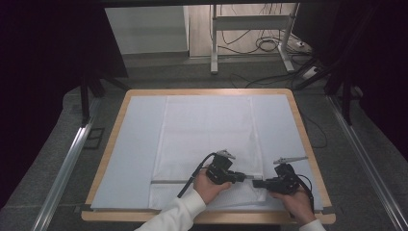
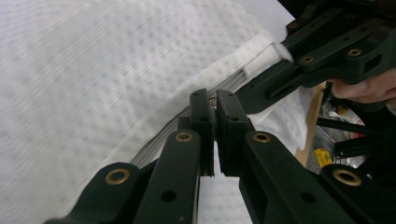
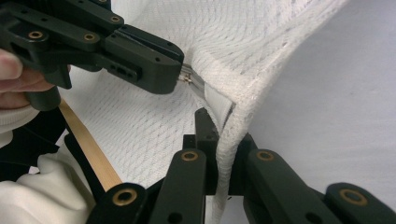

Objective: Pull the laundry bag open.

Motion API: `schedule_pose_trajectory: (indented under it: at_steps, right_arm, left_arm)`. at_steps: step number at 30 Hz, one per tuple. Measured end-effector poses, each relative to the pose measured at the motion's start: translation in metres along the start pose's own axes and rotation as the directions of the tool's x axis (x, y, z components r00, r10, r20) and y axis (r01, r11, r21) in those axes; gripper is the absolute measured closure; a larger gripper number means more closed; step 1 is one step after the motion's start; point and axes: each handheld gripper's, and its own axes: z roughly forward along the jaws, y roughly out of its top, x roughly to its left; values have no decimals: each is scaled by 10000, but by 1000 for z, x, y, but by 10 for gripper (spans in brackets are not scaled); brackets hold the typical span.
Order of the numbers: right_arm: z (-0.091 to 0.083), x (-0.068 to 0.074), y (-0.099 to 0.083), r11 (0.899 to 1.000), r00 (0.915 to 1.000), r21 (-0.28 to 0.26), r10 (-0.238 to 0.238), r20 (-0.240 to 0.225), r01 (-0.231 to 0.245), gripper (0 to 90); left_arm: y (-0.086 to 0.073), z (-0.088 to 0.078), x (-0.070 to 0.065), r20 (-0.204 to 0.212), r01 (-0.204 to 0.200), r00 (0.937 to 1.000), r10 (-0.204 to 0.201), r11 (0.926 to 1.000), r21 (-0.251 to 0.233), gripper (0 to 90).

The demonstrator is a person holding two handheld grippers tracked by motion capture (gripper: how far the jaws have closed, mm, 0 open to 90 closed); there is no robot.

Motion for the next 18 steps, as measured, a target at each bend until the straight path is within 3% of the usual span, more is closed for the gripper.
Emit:
schedule_pose_trajectory:
  at_steps: [6, 8, 13, 18]
  right_arm:
    - [1, 1, 0, 10000, 10000, 57, -7, -61, 8, 873]
    - [1, 1, 0, 10000, 10000, 58, -16, -51, 16, 873]
    - [-2, -2, 0, 10000, 9999, -55, 83, -67, -83, 874]
    - [-2, -2, 0, 10000, 9999, -67, 66, -79, -67, 874]
  left_arm:
    - [-3, -2, 1, -27, -5, 10000, 5, 10000, -7, 876]
    - [-3, -3, 1, -249, -155, 9996, 157, 9998, 87, 876]
    - [-6, -9, 9, -158, 185, 9997, -186, 9998, -36, 876]
    - [-6, -11, 9, -181, 130, 9998, -130, 9999, -10, 876]
